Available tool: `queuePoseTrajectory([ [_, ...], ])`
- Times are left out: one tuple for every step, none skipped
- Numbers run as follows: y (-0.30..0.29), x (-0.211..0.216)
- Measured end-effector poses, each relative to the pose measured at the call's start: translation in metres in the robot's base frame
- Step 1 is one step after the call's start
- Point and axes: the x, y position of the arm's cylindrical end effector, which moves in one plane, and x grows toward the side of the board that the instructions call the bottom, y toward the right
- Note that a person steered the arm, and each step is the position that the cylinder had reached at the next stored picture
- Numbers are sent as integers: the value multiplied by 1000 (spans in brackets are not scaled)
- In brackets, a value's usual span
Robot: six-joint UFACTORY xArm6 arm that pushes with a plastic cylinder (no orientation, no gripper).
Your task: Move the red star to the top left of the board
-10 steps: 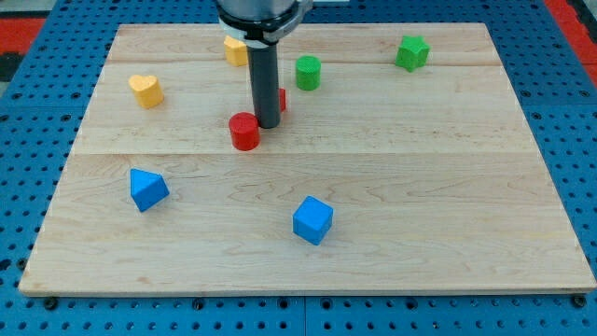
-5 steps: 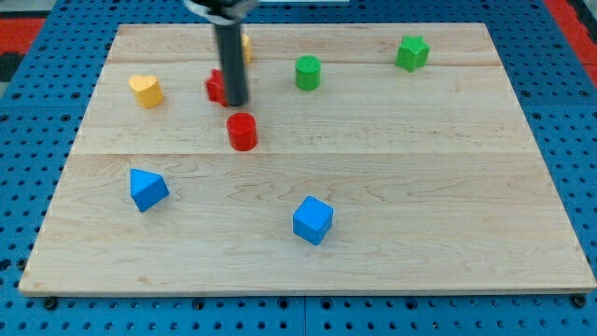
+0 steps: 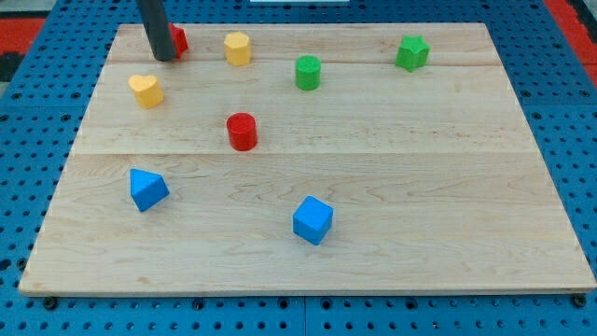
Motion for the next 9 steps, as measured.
queuePoseTrajectory([
  [8, -2],
  [13, -18],
  [17, -27],
  [66, -24],
  [100, -55],
  [64, -71],
  [57, -67],
  [46, -67],
  [-3, -51],
])
